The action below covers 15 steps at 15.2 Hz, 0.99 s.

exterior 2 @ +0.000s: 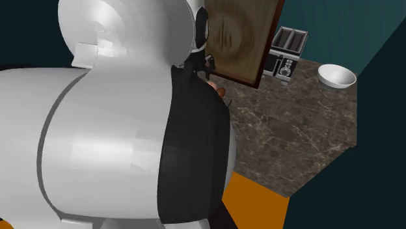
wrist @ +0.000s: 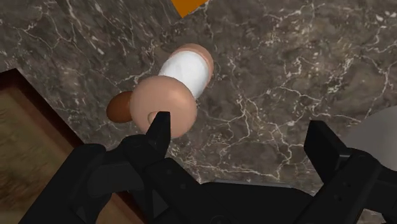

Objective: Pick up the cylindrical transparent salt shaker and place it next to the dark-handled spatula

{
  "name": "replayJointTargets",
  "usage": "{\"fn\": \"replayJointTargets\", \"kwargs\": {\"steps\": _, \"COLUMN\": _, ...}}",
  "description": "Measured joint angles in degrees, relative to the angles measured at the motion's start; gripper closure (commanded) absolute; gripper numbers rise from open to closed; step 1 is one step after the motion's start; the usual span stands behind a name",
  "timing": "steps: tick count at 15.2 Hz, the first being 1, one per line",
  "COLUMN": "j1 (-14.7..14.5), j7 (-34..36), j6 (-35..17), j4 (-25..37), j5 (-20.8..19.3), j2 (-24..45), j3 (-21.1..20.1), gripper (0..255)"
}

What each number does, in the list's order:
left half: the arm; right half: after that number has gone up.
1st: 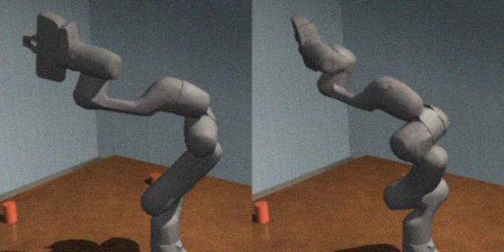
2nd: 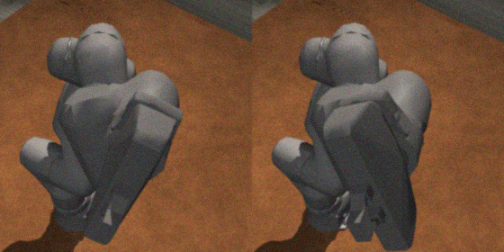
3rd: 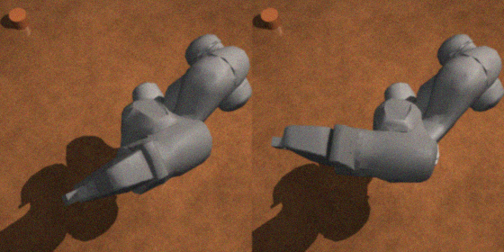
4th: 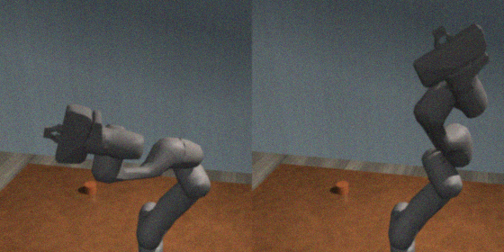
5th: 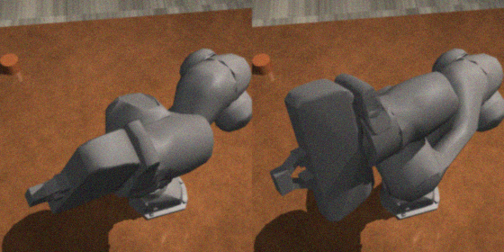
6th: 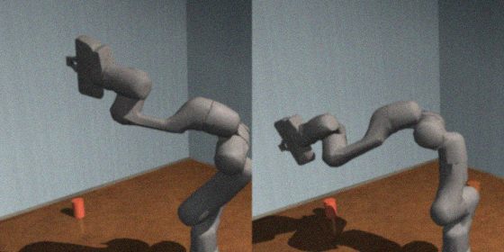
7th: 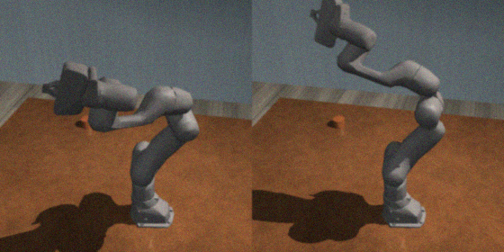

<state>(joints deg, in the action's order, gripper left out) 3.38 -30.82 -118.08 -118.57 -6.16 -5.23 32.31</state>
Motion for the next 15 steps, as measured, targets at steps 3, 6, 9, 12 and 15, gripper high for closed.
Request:
{"fn": "replayJointTargets", "kwargs": {"steps": 3, "j1": 1.15, "j7": -6.15, "j6": -1.92, "j4": 5.32, "j5": 5.88, "j2": 8.19, "j3": 2.0, "gripper": 0}}
{"fn": "replayJointTargets", "kwargs": {"steps": 6, "j1": 3.47, "j7": -11.64, "j6": -2.2, "j4": 11.03, "j5": 11.5, "j2": 15.41, "j3": 2.51, "gripper": 0}}
{"fn": "replayJointTargets", "kwargs": {"steps": 9, "j1": 4.56, "j7": -13.53, "j6": -3.49, "j4": 12.12, "j5": 13.69, "j2": 18.3, "j3": 2.25, "gripper": 0}}
{"fn": "replayJointTargets", "kwargs": {"steps": 12, "j1": 4.93, "j7": -14.2, "j6": -5.31, "j4": 11.46, "j5": 14.74, "j2": 19.71, "j3": 1.95, "gripper": 0}}
{"fn": "replayJointTargets", "kwargs": {"steps": 15, "j1": 5.21, "j7": -14.73, "j6": -6.75, "j4": 10.68, "j5": 15.39, "j2": 20.53, "j3": 1.77, "gripper": 0}}
